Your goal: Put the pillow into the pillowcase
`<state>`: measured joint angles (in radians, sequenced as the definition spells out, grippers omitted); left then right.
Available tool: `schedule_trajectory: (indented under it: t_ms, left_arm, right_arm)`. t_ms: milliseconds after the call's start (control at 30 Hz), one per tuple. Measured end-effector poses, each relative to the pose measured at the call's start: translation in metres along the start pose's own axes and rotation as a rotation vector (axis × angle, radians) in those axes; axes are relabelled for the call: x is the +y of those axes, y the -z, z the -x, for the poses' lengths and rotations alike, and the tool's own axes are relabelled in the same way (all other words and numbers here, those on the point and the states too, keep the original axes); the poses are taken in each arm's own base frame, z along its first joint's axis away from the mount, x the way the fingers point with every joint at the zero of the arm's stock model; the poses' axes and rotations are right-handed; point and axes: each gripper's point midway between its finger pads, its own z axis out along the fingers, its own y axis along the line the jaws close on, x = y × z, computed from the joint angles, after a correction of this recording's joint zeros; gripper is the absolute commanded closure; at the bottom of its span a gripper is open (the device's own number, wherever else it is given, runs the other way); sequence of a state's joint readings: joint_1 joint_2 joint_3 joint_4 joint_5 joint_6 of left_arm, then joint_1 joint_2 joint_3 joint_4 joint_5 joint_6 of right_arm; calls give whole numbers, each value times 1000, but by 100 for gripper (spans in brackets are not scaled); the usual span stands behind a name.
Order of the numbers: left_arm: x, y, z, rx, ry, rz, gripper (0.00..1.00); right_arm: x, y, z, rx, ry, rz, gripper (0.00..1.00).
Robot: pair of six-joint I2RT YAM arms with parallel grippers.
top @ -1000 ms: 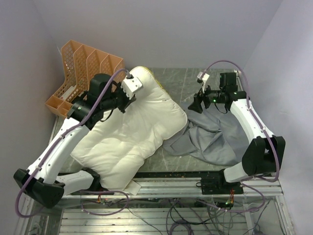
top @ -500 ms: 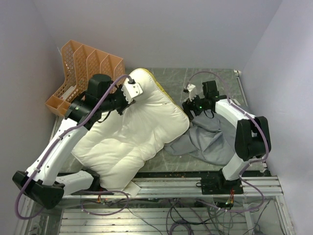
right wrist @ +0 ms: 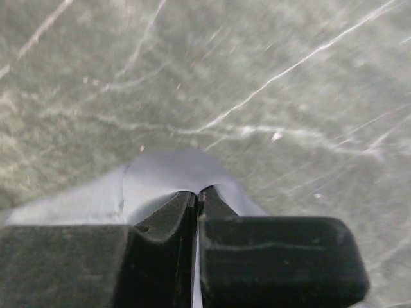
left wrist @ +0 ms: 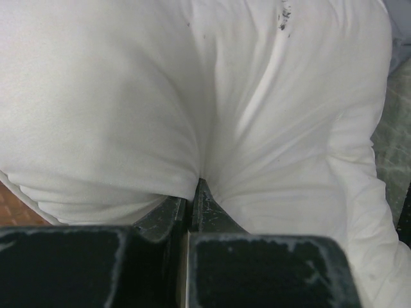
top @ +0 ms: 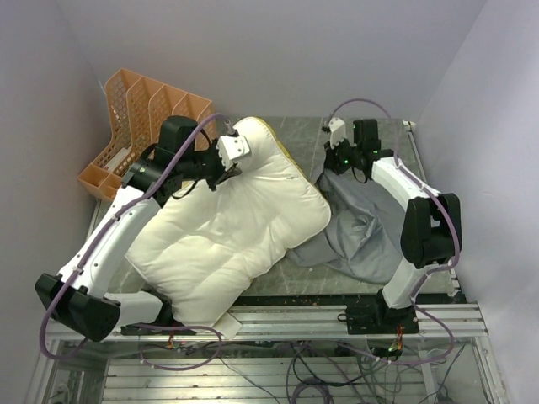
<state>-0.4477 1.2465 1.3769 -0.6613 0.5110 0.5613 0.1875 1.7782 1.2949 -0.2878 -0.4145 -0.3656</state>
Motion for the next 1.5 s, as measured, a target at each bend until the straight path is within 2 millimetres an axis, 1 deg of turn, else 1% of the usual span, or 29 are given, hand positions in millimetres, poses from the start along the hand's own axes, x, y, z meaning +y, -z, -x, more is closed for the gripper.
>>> schedule_trajectory:
  t_ms: [33, 133, 233, 300, 367, 433, 500, 600, 733, 800, 833, 900, 967, 1000, 1067, 1100, 1167, 1200, 1267, 1400, 1500]
  left_arm:
    - [0, -2, 0, -4, 4, -10, 93]
    - [-4, -13, 1, -31, 24, -59, 93]
    - [-8, -31, 1, -66, 60, -117, 93]
    - [-12, -45, -4, -81, 98, -158, 93]
    - [-17, -57, -10, -89, 133, -194, 93]
    - [-23, -66, -13, -93, 162, -225, 93]
    - [-28, -73, -12, -101, 180, -249, 93]
    - [-43, -79, 0, -124, 178, -292, 93]
    - [-70, -90, 18, -145, 156, -362, 93]
    - [-80, -103, 23, -139, 152, -398, 93]
    - [-84, -112, 24, -130, 155, -416, 93]
    - [-91, -132, 17, -102, 172, -446, 93]
    - [-95, -152, 5, -65, 201, -461, 93]
    - [-94, -162, -2, -43, 220, -459, 93]
    - [-89, -179, -17, 3, 253, -440, 93]
    - [-83, -187, -24, 29, 273, -419, 93]
    - [-73, -197, -35, 67, 308, -383, 93]
    - [-67, -199, -39, 81, 329, -365, 93]
    - [-55, -196, -46, 98, 370, -330, 93]
    - [-19, -185, -57, 103, 447, -239, 93]
    - [-4, -180, -63, 108, 479, -196, 93]
  right_arm:
    - [-5, 5, 9, -24, 2, -14, 100]
    - [-17, 21, 46, -107, 16, -44, 100]
    - [-27, 40, 92, -205, 45, -65, 100]
    - [-29, 49, 112, -250, 60, -71, 100]
    - [-29, 56, 128, -284, 69, -69, 100]
    - [-28, 59, 136, -300, 68, -63, 100]
    - [-29, 58, 141, -307, 61, -57, 100]
    - [-32, 44, 143, -298, 42, -37, 100]
    - [-32, 20, 133, -260, 4, -8, 100]
    - [-27, 11, 130, -241, -7, 6, 100]
    - [-24, 8, 133, -239, -6, 11, 100]
    - [-18, 7, 143, -247, 4, 15, 100]
    - [-12, 10, 156, -269, 23, 16, 100]
    - [-9, 12, 161, -281, 34, 15, 100]
    - [-2, 15, 166, -290, 53, 13, 100]
    - [1, 17, 166, -292, 61, 9, 100]
    - [5, 23, 162, -286, 76, -2, 100]
    - [5, 27, 159, -283, 87, -16, 100]
    - [3, 39, 158, -283, 111, -47, 100]
    - [-1, 60, 168, -310, 163, -98, 100]
    - [1, 67, 174, -326, 189, -101, 100]
